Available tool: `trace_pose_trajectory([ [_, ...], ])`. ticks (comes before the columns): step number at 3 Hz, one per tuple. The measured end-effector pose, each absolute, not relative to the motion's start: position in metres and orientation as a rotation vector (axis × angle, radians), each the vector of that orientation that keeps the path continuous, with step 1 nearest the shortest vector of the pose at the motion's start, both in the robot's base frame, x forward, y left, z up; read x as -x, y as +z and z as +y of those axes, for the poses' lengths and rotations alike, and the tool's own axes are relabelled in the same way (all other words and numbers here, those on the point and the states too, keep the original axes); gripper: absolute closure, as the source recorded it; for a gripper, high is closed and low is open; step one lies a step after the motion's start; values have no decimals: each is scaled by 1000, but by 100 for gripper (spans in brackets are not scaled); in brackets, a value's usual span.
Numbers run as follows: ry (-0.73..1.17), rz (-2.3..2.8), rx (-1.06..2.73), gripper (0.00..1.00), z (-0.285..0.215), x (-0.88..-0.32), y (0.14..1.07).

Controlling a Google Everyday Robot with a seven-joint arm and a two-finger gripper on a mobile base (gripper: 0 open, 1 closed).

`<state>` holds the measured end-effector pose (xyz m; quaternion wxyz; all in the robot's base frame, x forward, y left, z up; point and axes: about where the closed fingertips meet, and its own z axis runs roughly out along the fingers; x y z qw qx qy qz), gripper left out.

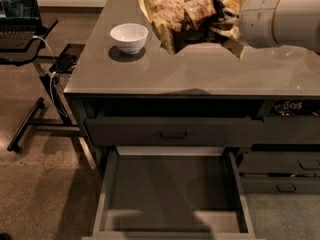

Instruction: Pick brown chip bag from middle drawer and place on counter

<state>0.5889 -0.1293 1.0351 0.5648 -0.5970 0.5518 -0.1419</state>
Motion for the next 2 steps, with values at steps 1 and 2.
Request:
trace_pose_trajectory([
  [1, -348, 1295, 1408, 100, -126, -591, 1036],
  [2, -376, 1302, 1401, 100, -134, -619, 1029],
])
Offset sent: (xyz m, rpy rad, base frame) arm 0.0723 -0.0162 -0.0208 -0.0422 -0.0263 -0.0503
